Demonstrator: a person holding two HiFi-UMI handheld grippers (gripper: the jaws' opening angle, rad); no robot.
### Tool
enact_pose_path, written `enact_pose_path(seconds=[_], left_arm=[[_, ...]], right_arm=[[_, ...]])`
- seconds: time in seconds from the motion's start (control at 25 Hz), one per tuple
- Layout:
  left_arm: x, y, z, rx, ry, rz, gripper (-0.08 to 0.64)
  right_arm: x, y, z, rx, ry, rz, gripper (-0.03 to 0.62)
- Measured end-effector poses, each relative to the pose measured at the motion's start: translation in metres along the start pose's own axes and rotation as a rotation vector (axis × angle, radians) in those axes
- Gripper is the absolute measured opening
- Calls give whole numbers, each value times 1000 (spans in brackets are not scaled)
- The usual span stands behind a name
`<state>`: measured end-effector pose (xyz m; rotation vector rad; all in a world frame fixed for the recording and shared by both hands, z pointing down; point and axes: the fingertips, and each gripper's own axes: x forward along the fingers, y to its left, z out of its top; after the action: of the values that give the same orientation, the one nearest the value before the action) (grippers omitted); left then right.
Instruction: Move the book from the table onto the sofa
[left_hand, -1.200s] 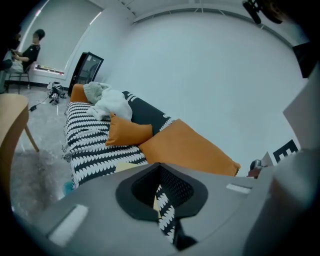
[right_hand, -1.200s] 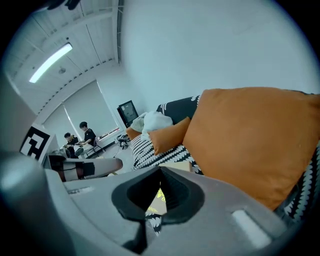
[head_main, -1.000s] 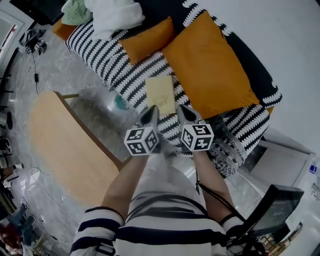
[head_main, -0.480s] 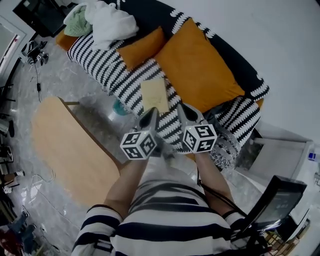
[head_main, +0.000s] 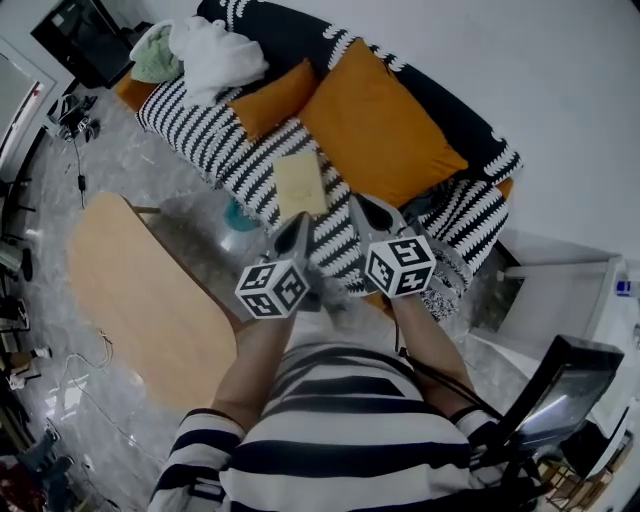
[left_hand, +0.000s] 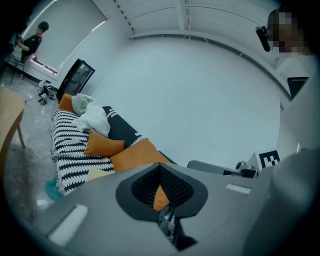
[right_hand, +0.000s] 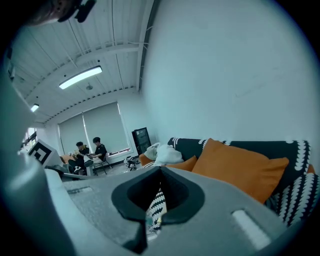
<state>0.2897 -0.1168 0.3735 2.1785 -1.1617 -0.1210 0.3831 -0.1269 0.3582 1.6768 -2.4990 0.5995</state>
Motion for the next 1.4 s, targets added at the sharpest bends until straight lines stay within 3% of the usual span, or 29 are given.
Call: enact_pose_path(seconds=[0.4,0.84,1.4], left_arm=[[-34,-17,11,35,-39,-18,0],[-61,-27,13,94,-28,-73,0],[-136,-14,-9,72,-12,-51,0]], right_arm=[[-32,21,-8,3,-8,21,-3],[-56,48,-5,-25,-45,-26,-3],[-92,107,-42,-15,-14,-29,-3]])
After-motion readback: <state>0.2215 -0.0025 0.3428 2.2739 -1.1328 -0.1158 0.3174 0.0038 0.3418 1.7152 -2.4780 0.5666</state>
